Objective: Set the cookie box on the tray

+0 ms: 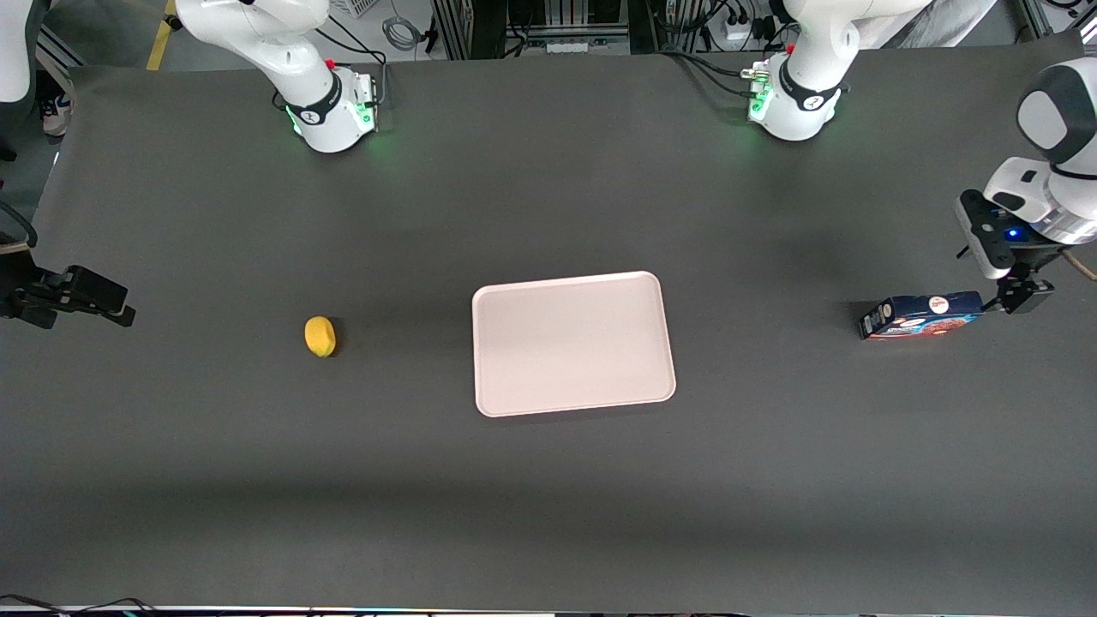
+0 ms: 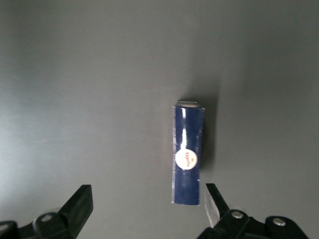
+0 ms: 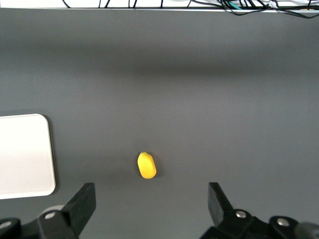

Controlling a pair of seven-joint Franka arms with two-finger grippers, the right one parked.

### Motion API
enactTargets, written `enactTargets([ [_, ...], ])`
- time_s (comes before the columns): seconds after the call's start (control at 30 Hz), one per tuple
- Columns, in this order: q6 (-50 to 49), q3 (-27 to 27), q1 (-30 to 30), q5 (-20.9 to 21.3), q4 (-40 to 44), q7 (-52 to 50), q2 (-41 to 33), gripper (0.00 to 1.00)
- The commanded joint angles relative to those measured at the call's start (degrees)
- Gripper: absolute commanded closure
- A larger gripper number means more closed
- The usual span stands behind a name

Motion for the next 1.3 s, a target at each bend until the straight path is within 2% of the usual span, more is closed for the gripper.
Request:
enactTargets([
  [0.0,1.4,0.1,-0.2,-1.1,-3.1,1.3,-1.4,0.0],
  [0.47,13.3,0.3,0.2,-1.4,-6.4,6.9,4.1,0.0],
  [0.6,13.7,0.5,0.7,-5.2,-6.3,8.5,6.8,0.0],
  [0.8,14.1,1.2,1.7,-16.1,-5.7,17.1,11.3,0.0],
  [1.27,12.4,1.6,1.8,-16.6,-2.4,18.9,11.3,0.0],
])
